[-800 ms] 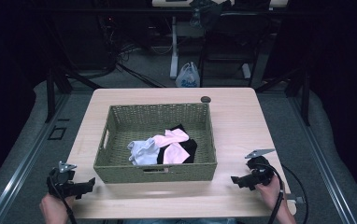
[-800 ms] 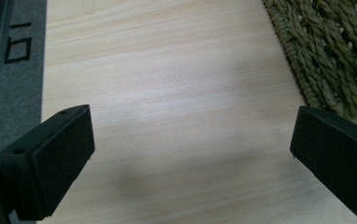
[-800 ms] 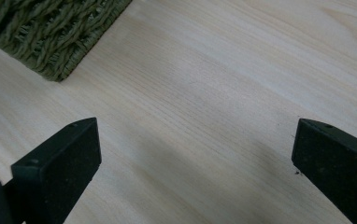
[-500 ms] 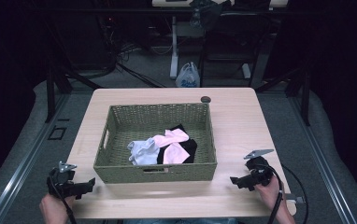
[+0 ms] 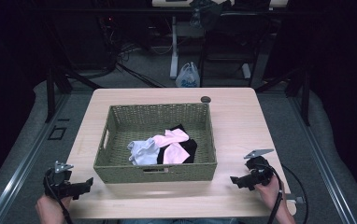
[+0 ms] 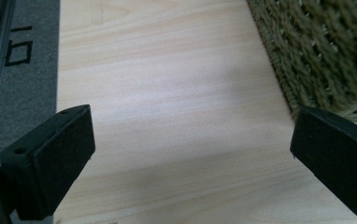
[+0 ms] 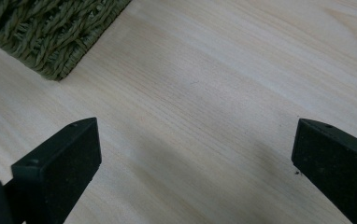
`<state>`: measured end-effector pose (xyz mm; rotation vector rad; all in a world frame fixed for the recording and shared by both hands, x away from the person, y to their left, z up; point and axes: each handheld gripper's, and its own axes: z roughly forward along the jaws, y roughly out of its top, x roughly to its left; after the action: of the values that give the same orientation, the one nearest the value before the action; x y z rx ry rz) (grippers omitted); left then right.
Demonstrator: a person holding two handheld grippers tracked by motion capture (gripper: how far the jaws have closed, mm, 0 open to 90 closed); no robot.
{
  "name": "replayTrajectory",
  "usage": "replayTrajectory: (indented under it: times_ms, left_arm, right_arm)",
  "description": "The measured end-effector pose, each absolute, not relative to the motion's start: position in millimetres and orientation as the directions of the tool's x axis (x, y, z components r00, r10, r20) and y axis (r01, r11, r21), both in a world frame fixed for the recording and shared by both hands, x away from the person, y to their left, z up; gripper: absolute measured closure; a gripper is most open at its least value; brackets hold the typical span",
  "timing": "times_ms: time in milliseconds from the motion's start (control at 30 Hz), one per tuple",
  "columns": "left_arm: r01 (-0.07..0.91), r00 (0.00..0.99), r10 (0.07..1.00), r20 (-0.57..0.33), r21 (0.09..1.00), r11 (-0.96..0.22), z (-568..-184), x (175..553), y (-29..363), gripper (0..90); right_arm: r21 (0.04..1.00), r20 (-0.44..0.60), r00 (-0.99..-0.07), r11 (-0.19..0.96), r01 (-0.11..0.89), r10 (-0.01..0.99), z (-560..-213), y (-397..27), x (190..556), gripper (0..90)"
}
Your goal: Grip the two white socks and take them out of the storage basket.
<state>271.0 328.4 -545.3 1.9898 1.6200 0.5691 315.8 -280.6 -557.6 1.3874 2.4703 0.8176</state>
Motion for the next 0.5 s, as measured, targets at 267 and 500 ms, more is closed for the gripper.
replayTrajectory:
  times_ms: [267,500]
  left_arm:
    - [0.779,0.208,0.978,-0.036,0.61,-0.143,-530.1,275.8,326.1,0.2]
    - [0.753,0.224,0.974,-0.042,0.641,-0.146,-510.6,277.5,323.7,0.0]
  right_arm:
    - [0.562,0.103,-0.524,0.385,0.732,0.845,-557.5,-285.9,313.3,1.4]
    - [0.558,0.1,-0.527,0.391,0.732,0.844,-557.7,-285.3,313.1,1.4]
